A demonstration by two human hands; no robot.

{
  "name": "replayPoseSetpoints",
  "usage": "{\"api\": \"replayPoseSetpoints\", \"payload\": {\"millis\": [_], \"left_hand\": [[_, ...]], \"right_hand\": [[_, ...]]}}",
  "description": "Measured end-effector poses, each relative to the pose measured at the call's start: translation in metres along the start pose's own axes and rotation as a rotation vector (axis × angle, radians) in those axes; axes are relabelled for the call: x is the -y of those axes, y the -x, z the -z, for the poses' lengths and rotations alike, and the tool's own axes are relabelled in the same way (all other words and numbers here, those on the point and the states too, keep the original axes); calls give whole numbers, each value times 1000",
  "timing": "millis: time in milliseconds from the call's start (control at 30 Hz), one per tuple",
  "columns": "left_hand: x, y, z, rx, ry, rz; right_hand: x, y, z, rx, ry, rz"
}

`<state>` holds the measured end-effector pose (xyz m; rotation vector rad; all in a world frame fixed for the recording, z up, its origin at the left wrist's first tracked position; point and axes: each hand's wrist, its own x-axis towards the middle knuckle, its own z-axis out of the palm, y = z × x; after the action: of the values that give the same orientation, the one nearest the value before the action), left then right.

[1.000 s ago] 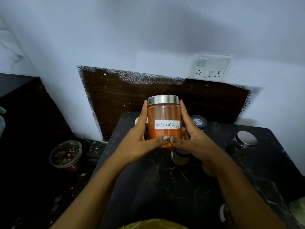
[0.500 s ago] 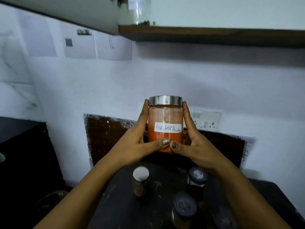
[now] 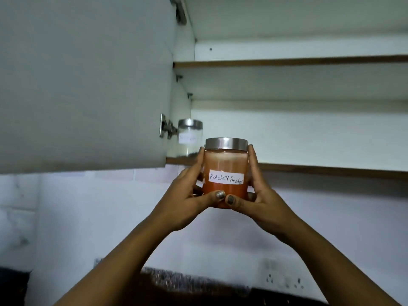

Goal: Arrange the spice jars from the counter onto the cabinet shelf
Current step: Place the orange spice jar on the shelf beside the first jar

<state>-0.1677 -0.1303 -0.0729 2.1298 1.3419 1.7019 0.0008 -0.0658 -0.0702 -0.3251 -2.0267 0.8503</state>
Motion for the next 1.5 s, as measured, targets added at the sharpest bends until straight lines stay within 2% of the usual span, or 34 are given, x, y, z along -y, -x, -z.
{"api": "replayPoseSetpoints", "payload": {"millis": [167, 300, 467, 667, 767, 900, 1000, 1167, 1300, 1500], "left_hand": [[5, -56, 20, -75, -68, -46], [14, -94, 26, -173, -90, -20], [27, -124, 18, -214, -110, -2], [42, -147, 5, -258, -190, -23], [49, -154, -2, -331, -285, -55], [57, -162, -9, -425, -513, -77], [61, -166, -10, -441, -626, -53], [62, -178, -9, -427, -804, 37], [66, -184, -8, -446, -842, 83], [68, -182, -11, -506, -778, 74]], "right_hand": [[5, -61, 10, -57, 52, 86], [7, -103, 15, -135, 260, 105], [-3, -136, 25, -157, 419, 107], [-26, -152, 39, -298, 430, 29], [-30, -162, 40, -343, 481, 10], [-31, -177, 41, -334, 625, -112], [-32, -182, 40, -332, 857, -238], [-40, -189, 34, -400, 968, -284], [-43, -196, 31, -426, 999, -283], [-47, -197, 30, -418, 1021, -284]]}}
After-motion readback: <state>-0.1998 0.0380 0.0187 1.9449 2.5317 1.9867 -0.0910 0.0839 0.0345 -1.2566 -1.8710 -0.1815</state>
